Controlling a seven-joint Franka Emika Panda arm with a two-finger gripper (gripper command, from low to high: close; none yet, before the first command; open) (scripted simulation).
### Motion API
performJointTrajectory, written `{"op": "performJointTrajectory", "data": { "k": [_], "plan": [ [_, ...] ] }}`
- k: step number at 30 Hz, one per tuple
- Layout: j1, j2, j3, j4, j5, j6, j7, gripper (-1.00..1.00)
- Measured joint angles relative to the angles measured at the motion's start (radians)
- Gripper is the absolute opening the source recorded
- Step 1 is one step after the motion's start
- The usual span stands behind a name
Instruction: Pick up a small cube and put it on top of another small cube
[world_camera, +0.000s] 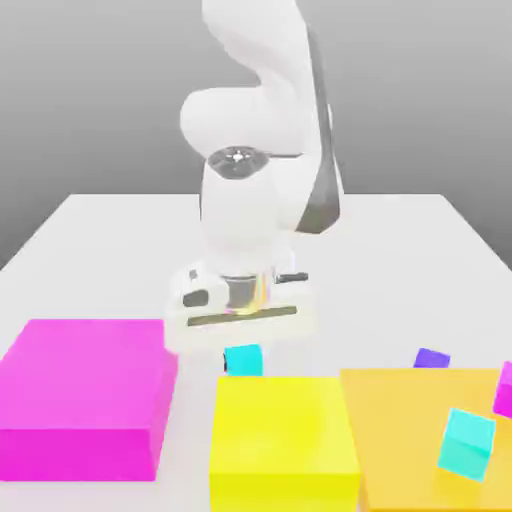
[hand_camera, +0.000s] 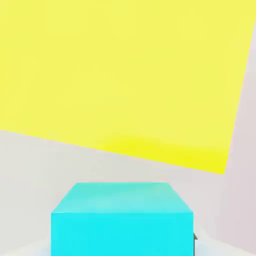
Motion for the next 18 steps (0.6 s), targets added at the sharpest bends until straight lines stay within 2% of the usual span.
{"op": "performJointTrajectory", "data": {
  "k": [8, 18],
  "plan": [
    [0.039, -0.043, 0.005, 0.131, 0.11, -0.287, -0.041, -1.0],
    [0.253, 0.074, 0.118, 0.485, 0.041, -0.413, -0.399, -1.0]
  ]
}}
